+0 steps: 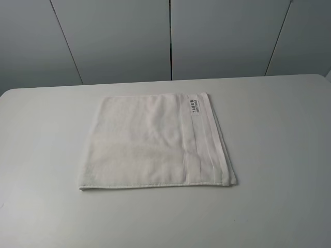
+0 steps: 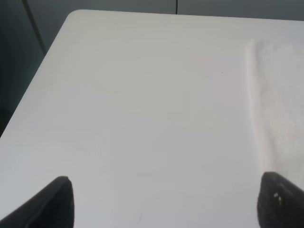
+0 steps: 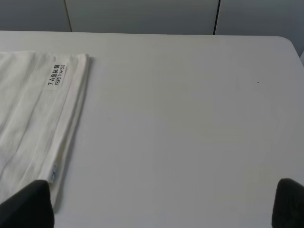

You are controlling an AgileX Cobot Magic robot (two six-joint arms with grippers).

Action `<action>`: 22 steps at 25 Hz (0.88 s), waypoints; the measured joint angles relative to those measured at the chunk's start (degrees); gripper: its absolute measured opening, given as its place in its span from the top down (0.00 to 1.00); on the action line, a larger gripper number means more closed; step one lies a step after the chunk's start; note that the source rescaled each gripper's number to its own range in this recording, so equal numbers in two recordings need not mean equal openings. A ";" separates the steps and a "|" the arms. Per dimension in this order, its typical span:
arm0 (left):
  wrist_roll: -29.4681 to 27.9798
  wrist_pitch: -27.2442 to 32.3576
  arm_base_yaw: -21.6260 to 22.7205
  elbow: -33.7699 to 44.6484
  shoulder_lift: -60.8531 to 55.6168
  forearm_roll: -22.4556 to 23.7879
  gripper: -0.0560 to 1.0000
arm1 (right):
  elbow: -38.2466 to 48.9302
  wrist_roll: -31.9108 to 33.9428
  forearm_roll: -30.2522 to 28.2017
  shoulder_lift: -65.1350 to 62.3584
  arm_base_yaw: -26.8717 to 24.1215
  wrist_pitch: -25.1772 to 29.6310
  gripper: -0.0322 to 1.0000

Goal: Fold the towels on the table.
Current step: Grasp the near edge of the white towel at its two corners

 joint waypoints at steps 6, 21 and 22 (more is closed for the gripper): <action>0.00 0.00 0.00 0.00 0.00 0.00 0.01 | 0.00 0.00 0.00 0.00 0.00 0.00 0.00; 0.00 0.00 0.00 0.00 0.00 0.00 0.01 | 0.00 0.00 0.00 0.00 0.00 0.00 0.00; 0.00 0.00 0.00 0.00 0.00 0.00 0.01 | 0.00 0.00 0.00 0.00 0.00 0.00 0.00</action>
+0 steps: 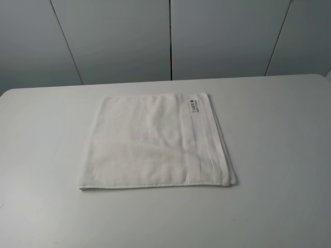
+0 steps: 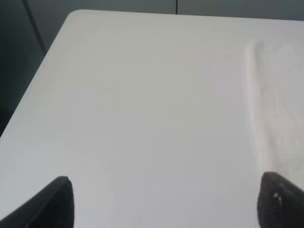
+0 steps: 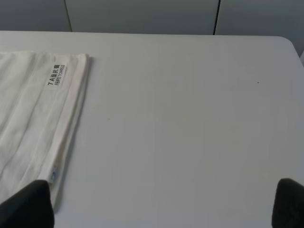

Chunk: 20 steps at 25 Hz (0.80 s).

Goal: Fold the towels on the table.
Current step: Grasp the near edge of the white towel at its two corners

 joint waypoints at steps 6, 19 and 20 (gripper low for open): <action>0.00 0.00 0.00 0.00 0.00 0.00 0.01 | 0.00 0.00 0.00 0.00 0.00 0.00 0.00; 0.00 0.00 0.00 0.00 0.00 0.00 0.01 | 0.00 3.23 1.32 0.00 0.00 0.00 0.00; 0.00 0.00 0.00 0.00 0.00 0.00 0.01 | 0.00 4.11 1.32 0.00 0.00 0.00 0.00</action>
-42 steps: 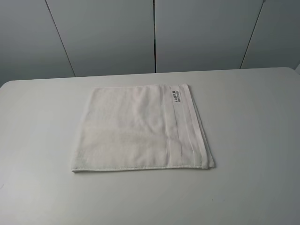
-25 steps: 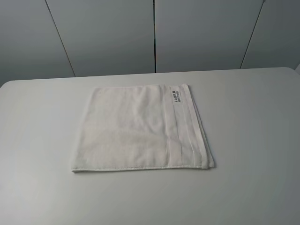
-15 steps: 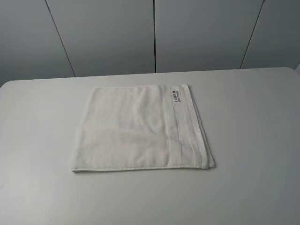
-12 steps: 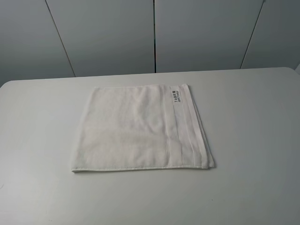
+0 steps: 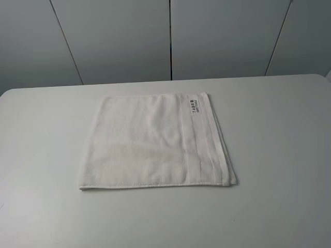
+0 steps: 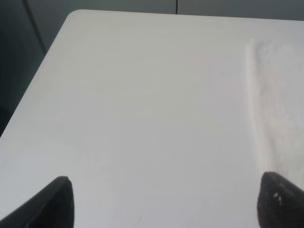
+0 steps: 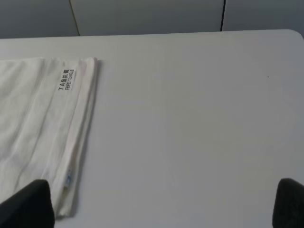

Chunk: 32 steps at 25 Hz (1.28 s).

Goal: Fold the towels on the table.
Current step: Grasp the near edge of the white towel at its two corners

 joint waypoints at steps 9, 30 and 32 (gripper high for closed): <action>0.00 0.00 0.00 0.00 0.00 0.00 0.01 | 0.00 3.18 0.00 0.00 0.00 0.00 0.00; -1.33 -2.23 0.00 -4.52 7.55 1.42 0.01 | -4.67 4.19 0.25 4.62 0.00 1.34 0.00; 0.85 -3.18 0.00 -5.04 11.84 1.42 0.01 | -6.15 2.65 0.25 8.61 0.00 1.20 0.00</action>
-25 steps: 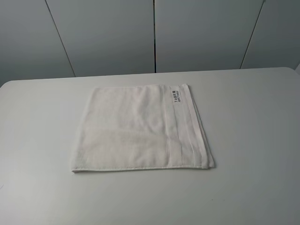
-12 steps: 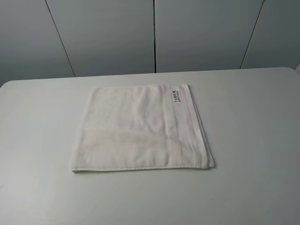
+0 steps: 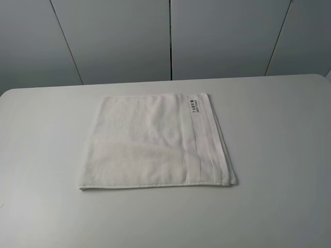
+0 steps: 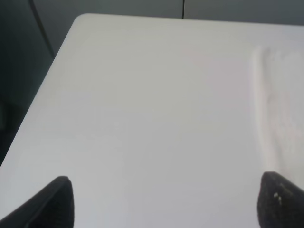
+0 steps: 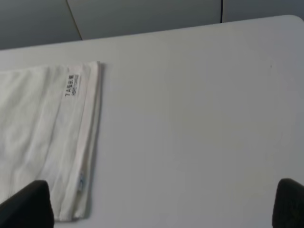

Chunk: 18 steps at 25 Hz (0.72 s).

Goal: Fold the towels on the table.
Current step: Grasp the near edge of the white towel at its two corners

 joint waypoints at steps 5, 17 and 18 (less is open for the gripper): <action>7.10 -4.41 0.00 -3.74 13.33 0.00 0.01 | -4.17 -9.36 3.66 13.30 0.00 -2.82 0.00; 43.07 -8.19 -1.31 -15.11 45.84 -24.34 0.01 | -17.15 -38.64 19.47 48.37 0.00 -4.06 0.00; 44.96 -8.45 -2.40 -15.85 47.86 -25.28 0.01 | -18.30 -39.56 19.61 50.61 0.48 -4.06 0.00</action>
